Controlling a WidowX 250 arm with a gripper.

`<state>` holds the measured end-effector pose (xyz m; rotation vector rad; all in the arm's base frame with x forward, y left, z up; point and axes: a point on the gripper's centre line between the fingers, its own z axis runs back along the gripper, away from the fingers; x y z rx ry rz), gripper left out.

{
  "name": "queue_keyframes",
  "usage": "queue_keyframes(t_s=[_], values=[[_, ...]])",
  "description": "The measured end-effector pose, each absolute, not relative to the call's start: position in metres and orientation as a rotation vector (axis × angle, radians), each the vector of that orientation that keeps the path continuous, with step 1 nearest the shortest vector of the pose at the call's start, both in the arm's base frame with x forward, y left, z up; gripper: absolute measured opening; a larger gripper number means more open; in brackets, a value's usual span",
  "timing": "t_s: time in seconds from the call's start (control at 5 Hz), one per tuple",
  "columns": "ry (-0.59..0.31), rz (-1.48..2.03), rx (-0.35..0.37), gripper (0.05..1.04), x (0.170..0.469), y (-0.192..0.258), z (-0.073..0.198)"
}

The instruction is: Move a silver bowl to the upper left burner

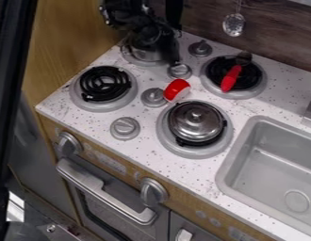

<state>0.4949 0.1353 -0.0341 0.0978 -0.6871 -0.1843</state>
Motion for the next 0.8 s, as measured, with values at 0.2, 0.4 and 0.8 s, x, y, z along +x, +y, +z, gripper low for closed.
queue_keyframes(t_s=[0.2,0.4,0.8], values=[[-0.743,-0.182,0.109,1.002,0.487,0.129,-0.014],[-0.738,-0.153,0.121,0.999,0.465,0.123,-0.002],[-0.529,-0.004,0.155,0.999,0.412,0.121,0.004]])
